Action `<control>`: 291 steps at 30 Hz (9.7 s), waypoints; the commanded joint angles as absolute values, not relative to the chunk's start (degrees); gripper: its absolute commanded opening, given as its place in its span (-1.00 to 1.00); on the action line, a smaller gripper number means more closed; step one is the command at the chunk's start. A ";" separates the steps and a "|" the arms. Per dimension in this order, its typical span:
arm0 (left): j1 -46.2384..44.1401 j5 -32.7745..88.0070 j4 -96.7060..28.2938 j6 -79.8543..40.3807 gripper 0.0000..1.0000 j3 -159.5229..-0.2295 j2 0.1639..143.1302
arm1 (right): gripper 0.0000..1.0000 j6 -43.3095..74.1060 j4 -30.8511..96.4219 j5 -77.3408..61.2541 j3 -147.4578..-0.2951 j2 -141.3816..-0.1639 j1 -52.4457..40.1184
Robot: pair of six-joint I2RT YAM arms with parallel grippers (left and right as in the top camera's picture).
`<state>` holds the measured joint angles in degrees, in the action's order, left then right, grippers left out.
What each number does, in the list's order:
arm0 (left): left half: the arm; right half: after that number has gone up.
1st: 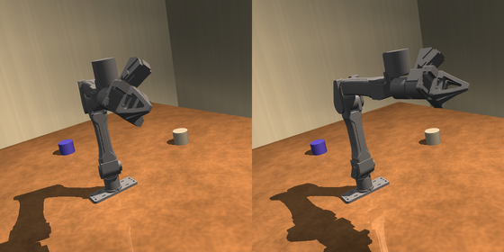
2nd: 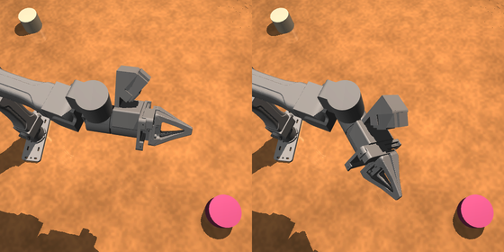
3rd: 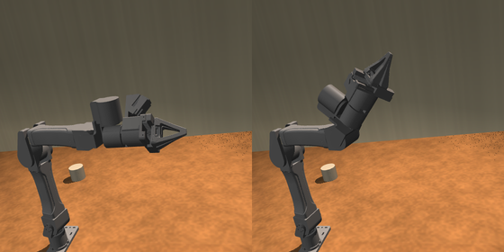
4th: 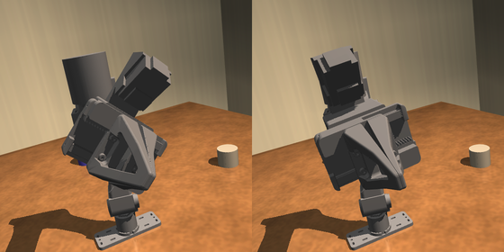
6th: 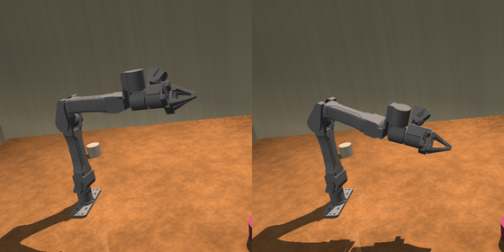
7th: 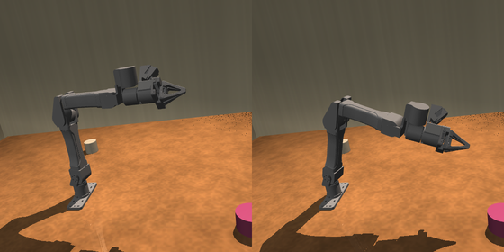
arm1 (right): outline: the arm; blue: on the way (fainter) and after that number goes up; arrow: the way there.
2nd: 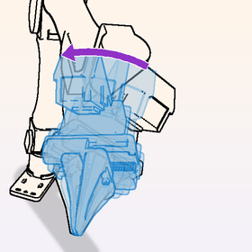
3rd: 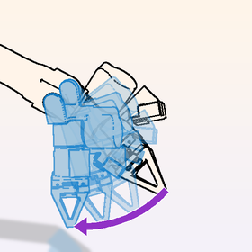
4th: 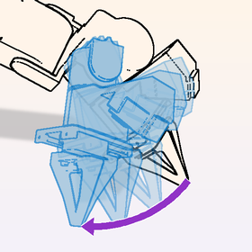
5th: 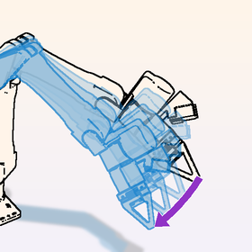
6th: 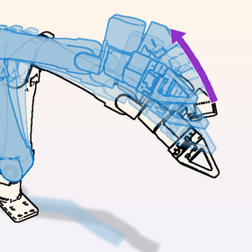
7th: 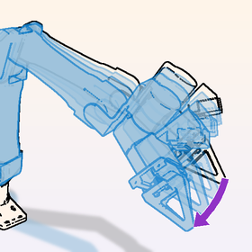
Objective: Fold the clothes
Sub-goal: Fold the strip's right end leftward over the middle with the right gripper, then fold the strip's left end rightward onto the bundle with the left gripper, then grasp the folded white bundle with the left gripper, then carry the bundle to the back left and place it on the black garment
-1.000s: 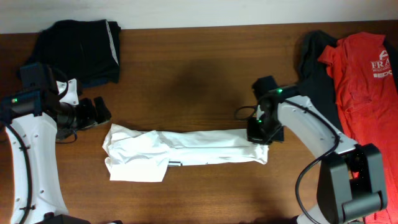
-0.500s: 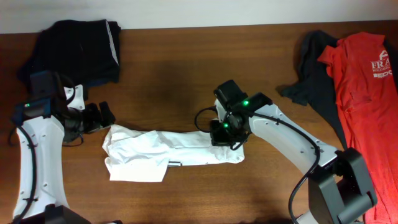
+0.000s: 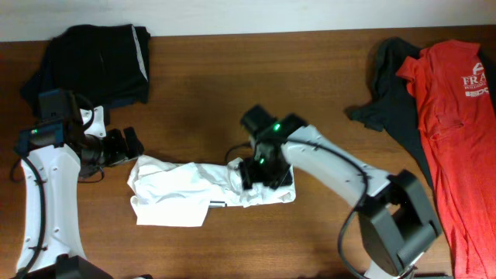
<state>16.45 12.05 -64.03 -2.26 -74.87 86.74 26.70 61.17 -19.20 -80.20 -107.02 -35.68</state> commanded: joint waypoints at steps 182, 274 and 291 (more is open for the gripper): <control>-1.69 11.51 -62.08 -4.19 0.96 -73.87 101.36 | 0.66 8.78 62.04 -12.25 -83.44 -113.65 -16.80; 20.23 -13.28 12.56 -10.66 0.97 -84.44 116.42 | 0.97 21.52 70.96 -0.80 -98.67 -113.58 8.27; 18.13 12.36 3.90 3.75 -0.92 -102.98 139.74 | 0.97 21.52 70.96 -0.82 -98.67 -113.58 8.27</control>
<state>18.09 0.97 8.91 -3.62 -99.39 138.26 20.99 70.91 -0.91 -97.73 -113.95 8.12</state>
